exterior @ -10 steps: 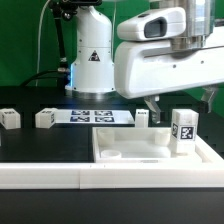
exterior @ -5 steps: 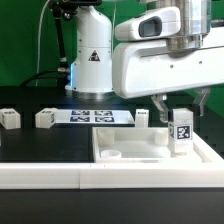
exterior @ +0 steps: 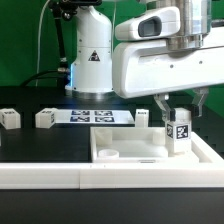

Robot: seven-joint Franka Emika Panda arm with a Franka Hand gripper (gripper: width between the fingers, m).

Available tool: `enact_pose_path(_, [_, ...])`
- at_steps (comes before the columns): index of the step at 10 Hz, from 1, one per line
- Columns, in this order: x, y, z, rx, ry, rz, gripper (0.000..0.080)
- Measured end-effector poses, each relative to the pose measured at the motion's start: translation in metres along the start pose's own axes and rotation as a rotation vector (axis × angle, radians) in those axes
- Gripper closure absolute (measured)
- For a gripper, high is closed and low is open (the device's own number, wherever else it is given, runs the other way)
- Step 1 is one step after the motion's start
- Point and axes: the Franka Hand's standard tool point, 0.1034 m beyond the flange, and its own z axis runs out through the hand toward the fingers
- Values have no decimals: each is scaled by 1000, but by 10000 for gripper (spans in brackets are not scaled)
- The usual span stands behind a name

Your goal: Assemble one leg

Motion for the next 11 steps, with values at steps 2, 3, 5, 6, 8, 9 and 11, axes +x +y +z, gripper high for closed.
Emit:
enact_pose_path(2, [0,-13,1,2,-1,202,512])
enact_pose_path(3, [-1,-15,3,-2,-5,274,512])
enact_pose_path(5, [0,-11,4,-14,22,499,511])
enact_pose_path(6, [-1,-11,4,-21,26,564,511])
enact_pose_path(8, [-1,-9,4,-34,34,791,511])
enact_pose_path(9, [-2,-10,4,-36,33,858,511])
enact_pose_path(11, [-2,-11,4,-40,16,939,511])
